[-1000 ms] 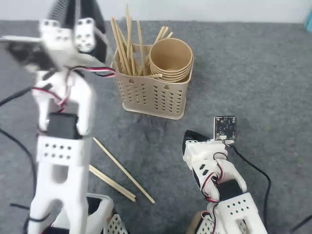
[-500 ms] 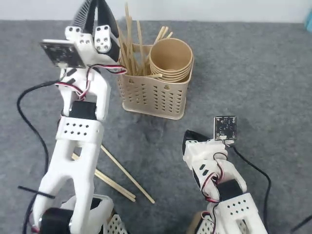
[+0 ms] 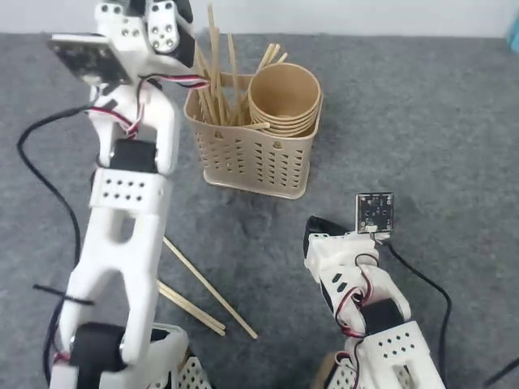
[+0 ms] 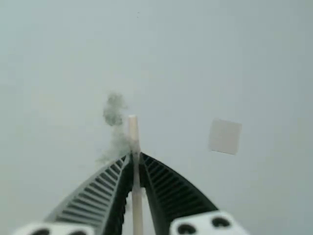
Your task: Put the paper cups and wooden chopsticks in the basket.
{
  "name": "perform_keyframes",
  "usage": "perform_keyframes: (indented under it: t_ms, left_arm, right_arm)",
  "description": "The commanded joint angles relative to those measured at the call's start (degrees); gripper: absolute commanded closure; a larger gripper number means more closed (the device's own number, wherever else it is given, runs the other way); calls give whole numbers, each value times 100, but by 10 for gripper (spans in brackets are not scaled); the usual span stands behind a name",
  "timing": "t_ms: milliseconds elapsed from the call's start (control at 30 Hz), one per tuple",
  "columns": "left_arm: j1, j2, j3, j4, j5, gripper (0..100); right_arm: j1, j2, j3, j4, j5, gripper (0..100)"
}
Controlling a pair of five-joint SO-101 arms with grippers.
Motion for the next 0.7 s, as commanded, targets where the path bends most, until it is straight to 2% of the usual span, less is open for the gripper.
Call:
perform_keyframes:
  t_ms: [0, 267, 367, 500, 667]
  left_arm:
    - [-18, 141, 233, -677, -53, 988]
    - [-105, 141, 1719, -2031, -70, 988]
    - [-158, 9, 2220, -2251, -62, 986]
    - [-167, -712, 2730, -1767, -62, 984]
    - [-158, -2022, 2853, -62, -62, 983]
  right_arm:
    - [31, -110, 105, -136, -18, 991]
    - [31, -110, 105, -145, -18, 991]
    - [31, -110, 105, -145, -18, 991]
    - [31, -110, 105, -145, 176, 991]
    - [31, -110, 105, -145, 193, 991]
